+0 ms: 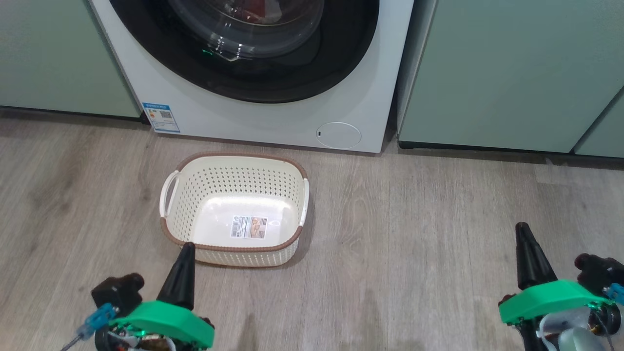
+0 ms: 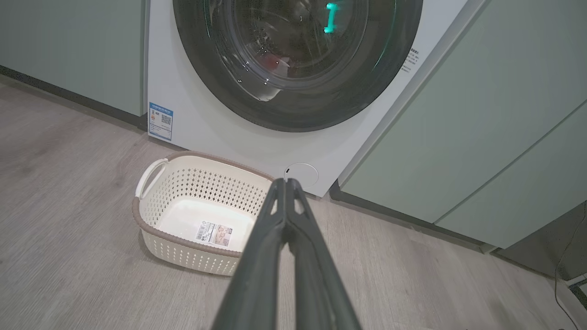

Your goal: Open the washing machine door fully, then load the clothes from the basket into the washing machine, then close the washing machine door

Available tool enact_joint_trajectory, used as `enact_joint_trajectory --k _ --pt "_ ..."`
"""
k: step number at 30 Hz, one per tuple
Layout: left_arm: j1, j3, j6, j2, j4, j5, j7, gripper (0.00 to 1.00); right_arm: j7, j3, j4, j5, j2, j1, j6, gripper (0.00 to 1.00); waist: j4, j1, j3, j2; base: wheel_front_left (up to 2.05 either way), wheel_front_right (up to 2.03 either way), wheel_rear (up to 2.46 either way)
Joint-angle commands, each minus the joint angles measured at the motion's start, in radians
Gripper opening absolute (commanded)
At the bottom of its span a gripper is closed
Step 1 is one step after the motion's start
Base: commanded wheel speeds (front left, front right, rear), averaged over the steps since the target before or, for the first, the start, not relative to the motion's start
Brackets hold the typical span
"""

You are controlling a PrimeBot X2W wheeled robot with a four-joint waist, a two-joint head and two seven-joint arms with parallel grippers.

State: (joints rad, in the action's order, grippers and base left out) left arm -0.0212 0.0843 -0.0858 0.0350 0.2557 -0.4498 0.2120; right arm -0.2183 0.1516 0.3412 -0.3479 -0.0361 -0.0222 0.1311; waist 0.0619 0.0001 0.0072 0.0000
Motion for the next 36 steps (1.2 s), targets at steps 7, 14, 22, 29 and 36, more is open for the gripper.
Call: enact_joint_trajectory --k 7,14,22,29,36 --pt "0.055 -0.027 -0.007 0.003 -0.03 -0.085 -0.023 0.0 0.026 -0.006 -0.042 -0.095 -0.008 -0.043 0.0 0.0 -0.004 0.0 0.0 0.0 0.0 0.0 0.0" --pt "0.061 -0.041 -0.01 0.004 -0.028 -0.169 -0.046 0.0 0.05 -0.009 -0.047 -0.186 -0.008 -0.046 0.0 0.0 -0.008 0.0 -0.001 0.0 0.0 0.0 0.0" --pt "0.067 -0.054 -0.013 0.005 -0.027 -0.252 -0.07 0.0 0.074 -0.012 -0.051 -0.277 -0.009 -0.049 0.0 0.0 -0.013 0.0 -0.001 0.0 0.0 0.0 0.0" --pt "0.072 -0.066 -0.016 0.006 -0.025 -0.326 -0.091 0.0 0.094 -0.014 -0.055 -0.356 -0.009 -0.052 0.0 0.0 -0.017 0.0 -0.001 0.0 0.0 0.0 0.0" --pt "0.077 -0.077 -0.018 0.007 -0.024 -0.399 -0.111 0.0 0.115 -0.016 -0.058 -0.436 -0.01 -0.055 0.0 0.0 -0.021 0.0 -0.001 0.0 0.0 0.0 0.0"
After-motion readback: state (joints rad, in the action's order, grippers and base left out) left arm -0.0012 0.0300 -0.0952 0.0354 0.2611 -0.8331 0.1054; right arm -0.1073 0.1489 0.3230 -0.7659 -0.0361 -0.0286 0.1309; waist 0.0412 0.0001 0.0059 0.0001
